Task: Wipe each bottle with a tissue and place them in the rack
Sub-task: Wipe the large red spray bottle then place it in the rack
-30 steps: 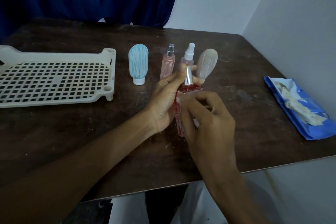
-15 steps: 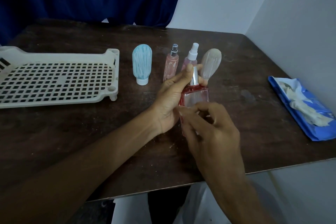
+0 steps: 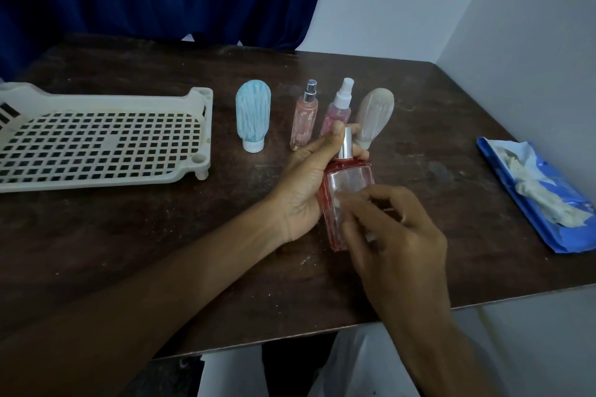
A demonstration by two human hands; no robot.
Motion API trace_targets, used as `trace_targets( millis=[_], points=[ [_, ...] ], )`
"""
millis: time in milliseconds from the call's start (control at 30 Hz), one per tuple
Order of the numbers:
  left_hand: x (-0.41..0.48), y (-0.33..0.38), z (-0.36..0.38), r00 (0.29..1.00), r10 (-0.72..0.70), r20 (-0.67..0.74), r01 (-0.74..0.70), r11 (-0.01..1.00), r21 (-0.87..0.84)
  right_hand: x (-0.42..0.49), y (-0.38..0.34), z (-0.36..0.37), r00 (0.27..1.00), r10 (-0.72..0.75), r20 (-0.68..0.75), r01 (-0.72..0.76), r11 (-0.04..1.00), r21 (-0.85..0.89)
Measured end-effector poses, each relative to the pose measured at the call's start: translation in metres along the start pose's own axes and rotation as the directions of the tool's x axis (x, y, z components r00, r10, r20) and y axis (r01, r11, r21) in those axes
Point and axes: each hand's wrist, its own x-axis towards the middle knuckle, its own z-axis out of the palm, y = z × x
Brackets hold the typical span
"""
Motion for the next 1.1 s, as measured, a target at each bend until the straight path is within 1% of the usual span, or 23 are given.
trace_targets(
  millis=[133, 267, 500, 700, 867, 933, 1100],
  points=[
    [0.0, 0.002, -0.001, 1.0, -0.003, 0.001, 0.003, 1.0, -0.017, 0.006, -0.008, 0.009, 1.0, 0.019, -0.013, -0.018, 1.0, 0.007],
    [0.0, 0.002, -0.003, 1.0, 0.003, -0.028, -0.003, 1.0, 0.006, -0.006, -0.013, 0.013, 0.999, -0.008, 0.035, 0.007, 1.0, 0.016],
    [0.002, 0.003, -0.005, 1.0, 0.017, 0.023, -0.016, 1.0, -0.016, 0.009, 0.0, 0.005, 0.998, 0.065, -0.017, -0.065, 0.998, 0.017],
    [0.003, -0.001, -0.007, 0.999, 0.032, 0.005, -0.032, 0.999, -0.021, -0.005, -0.005, 0.006, 0.997, 0.063, 0.039, -0.065, 0.996, 0.059],
    [0.005, 0.0, -0.007, 0.999, 0.042, -0.001, -0.042, 0.998, -0.039, 0.0, 0.011, 0.0, 0.983, 0.178, -0.042, -0.176, 0.983, 0.046],
    [0.004, 0.0, -0.008, 0.999, 0.04, -0.02, -0.041, 0.998, -0.056, 0.005, 0.014, 0.002, 0.98, 0.194, -0.038, -0.192, 0.98, 0.046],
    [0.006, -0.001, -0.008, 0.998, 0.044, -0.046, -0.045, 0.999, -0.023, 0.001, 0.01, 0.001, 0.99, 0.138, -0.006, -0.137, 0.988, 0.065]
  ],
)
